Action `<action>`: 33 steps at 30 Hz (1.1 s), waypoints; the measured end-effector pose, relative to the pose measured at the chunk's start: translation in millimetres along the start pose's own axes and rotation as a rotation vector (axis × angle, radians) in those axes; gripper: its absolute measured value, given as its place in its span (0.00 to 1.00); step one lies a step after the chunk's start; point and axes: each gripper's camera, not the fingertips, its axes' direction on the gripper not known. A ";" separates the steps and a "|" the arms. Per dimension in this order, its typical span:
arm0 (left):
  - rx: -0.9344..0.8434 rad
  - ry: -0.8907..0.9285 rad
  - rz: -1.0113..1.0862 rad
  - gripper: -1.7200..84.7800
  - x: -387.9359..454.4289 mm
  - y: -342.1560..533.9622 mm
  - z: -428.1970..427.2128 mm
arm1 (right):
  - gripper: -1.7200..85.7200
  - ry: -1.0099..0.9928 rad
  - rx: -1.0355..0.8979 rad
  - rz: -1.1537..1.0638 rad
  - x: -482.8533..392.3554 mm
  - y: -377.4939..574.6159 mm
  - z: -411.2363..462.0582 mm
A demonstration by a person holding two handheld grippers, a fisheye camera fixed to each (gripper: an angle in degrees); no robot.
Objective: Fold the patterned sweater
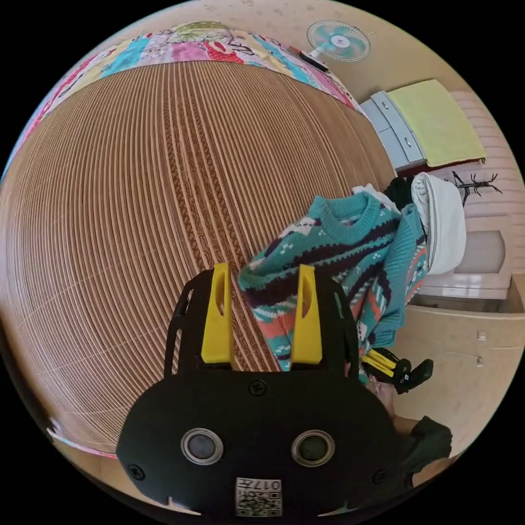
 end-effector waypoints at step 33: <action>0.622 1.604 1.114 0.09 -216.3 428.9 -119.6 | 0.04 -0.843 0.160 -0.694 0.8 136.3 -160.7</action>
